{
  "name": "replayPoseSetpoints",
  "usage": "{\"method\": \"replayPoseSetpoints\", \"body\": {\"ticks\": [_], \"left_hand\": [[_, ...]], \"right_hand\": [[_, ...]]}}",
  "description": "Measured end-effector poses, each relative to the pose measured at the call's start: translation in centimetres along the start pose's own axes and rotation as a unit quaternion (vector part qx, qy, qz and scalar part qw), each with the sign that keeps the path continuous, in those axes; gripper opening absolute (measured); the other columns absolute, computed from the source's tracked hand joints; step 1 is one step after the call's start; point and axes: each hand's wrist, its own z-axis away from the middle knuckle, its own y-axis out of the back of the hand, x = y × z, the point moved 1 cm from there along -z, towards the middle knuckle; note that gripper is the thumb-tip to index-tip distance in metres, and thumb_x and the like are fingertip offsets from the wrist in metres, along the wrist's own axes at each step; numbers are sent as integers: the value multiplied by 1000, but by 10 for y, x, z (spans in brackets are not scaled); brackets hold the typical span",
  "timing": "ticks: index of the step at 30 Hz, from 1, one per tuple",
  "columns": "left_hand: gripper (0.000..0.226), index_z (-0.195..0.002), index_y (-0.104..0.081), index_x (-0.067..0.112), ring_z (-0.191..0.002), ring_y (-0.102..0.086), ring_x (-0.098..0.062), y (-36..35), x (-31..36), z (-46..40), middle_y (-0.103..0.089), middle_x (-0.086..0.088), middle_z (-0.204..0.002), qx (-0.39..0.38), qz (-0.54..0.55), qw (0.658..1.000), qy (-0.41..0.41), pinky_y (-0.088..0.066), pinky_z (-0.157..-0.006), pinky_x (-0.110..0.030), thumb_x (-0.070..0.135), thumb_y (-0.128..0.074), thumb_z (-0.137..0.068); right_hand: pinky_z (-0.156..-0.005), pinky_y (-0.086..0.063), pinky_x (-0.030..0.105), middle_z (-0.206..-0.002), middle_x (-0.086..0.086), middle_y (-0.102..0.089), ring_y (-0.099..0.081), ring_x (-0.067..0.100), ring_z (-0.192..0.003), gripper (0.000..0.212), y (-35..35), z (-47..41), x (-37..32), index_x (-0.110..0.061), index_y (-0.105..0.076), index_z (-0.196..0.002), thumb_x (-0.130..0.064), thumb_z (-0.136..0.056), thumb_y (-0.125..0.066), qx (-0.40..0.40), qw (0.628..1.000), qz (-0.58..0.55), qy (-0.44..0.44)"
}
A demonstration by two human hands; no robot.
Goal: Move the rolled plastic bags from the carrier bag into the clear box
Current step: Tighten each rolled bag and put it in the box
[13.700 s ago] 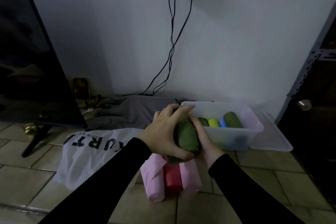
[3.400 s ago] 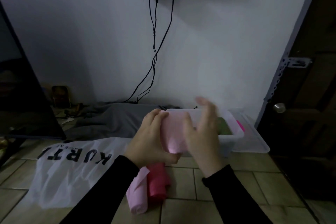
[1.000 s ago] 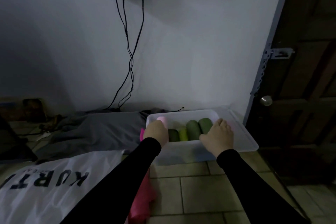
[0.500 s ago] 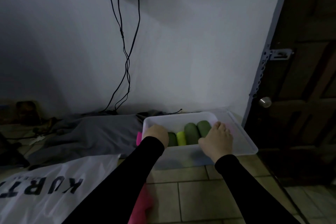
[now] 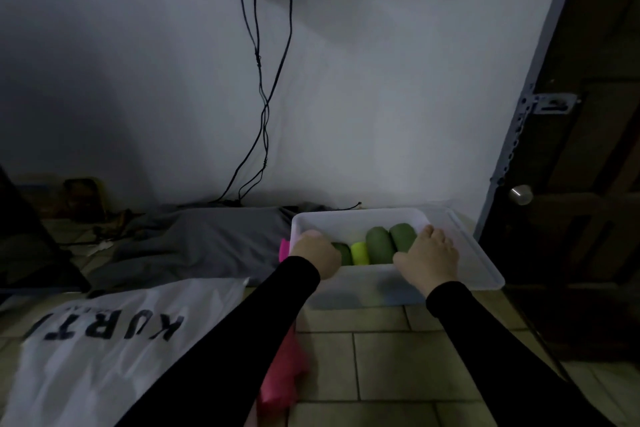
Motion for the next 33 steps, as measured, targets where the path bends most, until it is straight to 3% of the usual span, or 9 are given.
{"method": "replayPoseSetpoints", "body": {"ticks": [5,7,9,12,17,21,24,28,33], "left_hand": [[38,-120,-61,8,-111,-52,-33,10,-35,31,-56,-14,-119,105,-23,986,-131,-44,-93,-35,32,-49,-93],[48,-128,-59,21,-111,-48,-29,13,-61,47,-52,-7,-121,104,-54,980,-163,-41,-97,-38,45,-51,-87],[70,-133,-52,35,-111,-48,-26,19,-88,70,-50,0,-121,69,-91,979,-168,-42,-98,-40,68,-44,-71],[100,-143,-29,42,-123,-40,-24,18,-123,102,-39,4,-135,-8,-181,971,-154,-38,-104,-41,83,-53,-55],[139,-150,3,38,-144,-13,-26,0,-150,142,-11,1,-158,-113,-203,969,-87,-19,-117,-47,79,-74,-42],[138,-150,5,34,-146,-5,-28,-19,-155,139,-7,2,-158,-122,-253,953,-111,-14,-115,-55,70,-79,-46],[129,-148,-8,32,-144,-13,-28,-23,-152,132,-17,0,-155,-118,-265,949,-125,-16,-115,-54,66,-81,-47],[120,-146,-13,35,-131,-29,-27,-23,-151,125,-33,-3,-144,-105,-243,955,-133,-24,-112,-45,69,-75,-50],[115,-147,-4,40,-130,-32,-24,-9,-152,127,-36,1,-139,14,-144,977,-153,-28,-106,-41,80,-60,-55]], "right_hand": [[-105,-32,48,-146,14,-39,-35,35,-133,58,-2,34,-22,-10,-47,-135,-30,-81,-54,124,975,22,182],[-90,-47,45,-119,15,-61,-56,37,-108,45,-11,62,-40,-8,-64,-114,-26,-73,-54,179,941,-65,280],[-77,-53,40,-97,10,-67,-62,32,-91,30,-23,97,-62,-12,-68,-100,-25,-76,-56,105,929,-161,317],[-74,-50,34,-87,6,-70,-64,25,-86,17,-42,140,-89,-15,-67,-88,-28,-83,-59,-100,936,-183,284],[-60,-37,24,-75,7,-62,-62,24,-78,22,-69,179,-114,-15,-61,-73,-32,-85,-54,-281,914,-142,258],[-64,-33,23,-99,18,-68,-63,30,-95,35,-69,185,-126,-21,-40,-57,-29,-89,-52,-270,922,-119,251],[-86,-42,26,-95,16,-68,-62,29,-100,41,-65,185,-130,-24,-32,-55,-27,-90,-52,-263,924,-97,260],[-66,-34,22,-97,14,-68,-62,28,-99,30,-70,179,-127,-23,-45,-61,-26,-90,-53,-287,923,-121,226],[-81,-45,31,-107,14,-67,-61,28,-98,33,-69,172,-122,-12,-65,-98,-40,-94,-48,-288,912,-259,132]]}}
